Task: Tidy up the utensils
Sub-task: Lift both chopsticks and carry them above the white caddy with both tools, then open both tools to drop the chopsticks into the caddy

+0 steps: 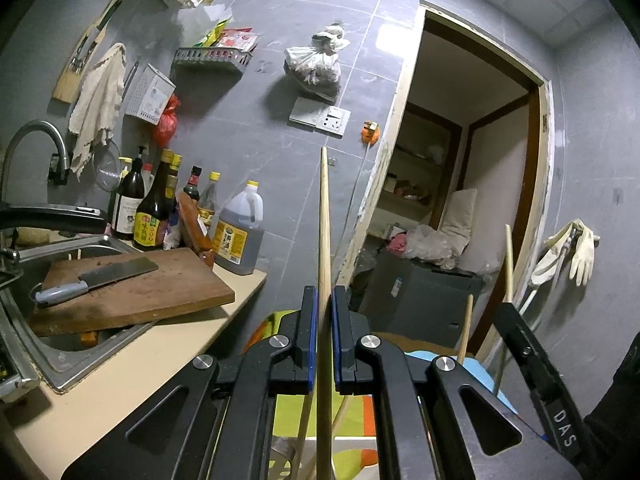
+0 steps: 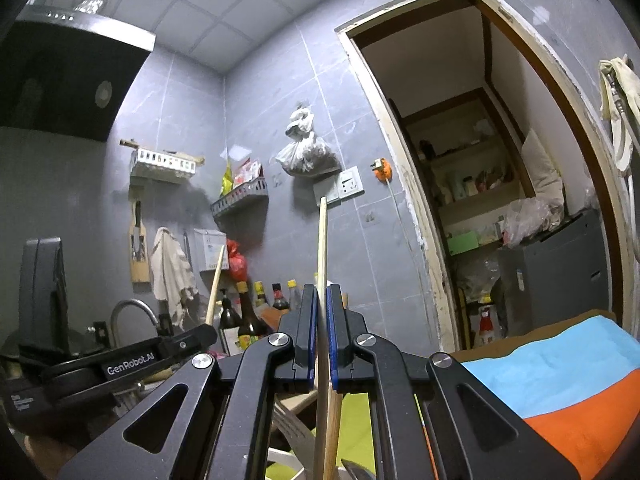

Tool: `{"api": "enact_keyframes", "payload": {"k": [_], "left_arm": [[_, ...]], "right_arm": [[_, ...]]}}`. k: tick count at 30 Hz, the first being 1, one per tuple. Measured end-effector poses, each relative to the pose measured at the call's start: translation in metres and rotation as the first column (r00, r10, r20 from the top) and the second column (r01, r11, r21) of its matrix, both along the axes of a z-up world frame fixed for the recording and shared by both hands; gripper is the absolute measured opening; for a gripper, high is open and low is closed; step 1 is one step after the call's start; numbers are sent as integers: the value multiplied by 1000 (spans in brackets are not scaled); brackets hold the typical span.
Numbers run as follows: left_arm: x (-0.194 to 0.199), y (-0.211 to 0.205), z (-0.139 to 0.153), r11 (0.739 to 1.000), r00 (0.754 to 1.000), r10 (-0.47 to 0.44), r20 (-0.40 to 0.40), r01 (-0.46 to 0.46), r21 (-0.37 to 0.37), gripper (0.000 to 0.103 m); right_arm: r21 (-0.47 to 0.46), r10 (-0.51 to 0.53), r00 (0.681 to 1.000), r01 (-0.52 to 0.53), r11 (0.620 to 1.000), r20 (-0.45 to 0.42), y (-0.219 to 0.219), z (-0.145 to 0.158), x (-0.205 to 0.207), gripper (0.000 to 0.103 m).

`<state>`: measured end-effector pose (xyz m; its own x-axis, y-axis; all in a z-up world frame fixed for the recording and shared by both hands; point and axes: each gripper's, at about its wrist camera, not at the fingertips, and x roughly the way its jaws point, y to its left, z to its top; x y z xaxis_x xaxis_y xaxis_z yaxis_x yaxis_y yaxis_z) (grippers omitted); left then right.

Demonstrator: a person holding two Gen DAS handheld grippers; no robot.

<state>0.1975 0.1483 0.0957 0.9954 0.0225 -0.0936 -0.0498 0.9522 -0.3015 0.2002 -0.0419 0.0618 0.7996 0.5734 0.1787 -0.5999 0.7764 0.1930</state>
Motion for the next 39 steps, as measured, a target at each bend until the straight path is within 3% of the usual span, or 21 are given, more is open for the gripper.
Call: {"api": "enact_keyframes", "payload": {"k": [13,39], "left_arm": [[-7,-15,-20,999,1000,0,-4,0,53,4],[-25,-24,-34,998,997,-39,-71,42,36,6]], "right_arm": [[-54,-21,1000,19,998,-21,5,-9,-4,3],[-98,-33,997,26,995,-76,-3,-17,-12,5]]}}
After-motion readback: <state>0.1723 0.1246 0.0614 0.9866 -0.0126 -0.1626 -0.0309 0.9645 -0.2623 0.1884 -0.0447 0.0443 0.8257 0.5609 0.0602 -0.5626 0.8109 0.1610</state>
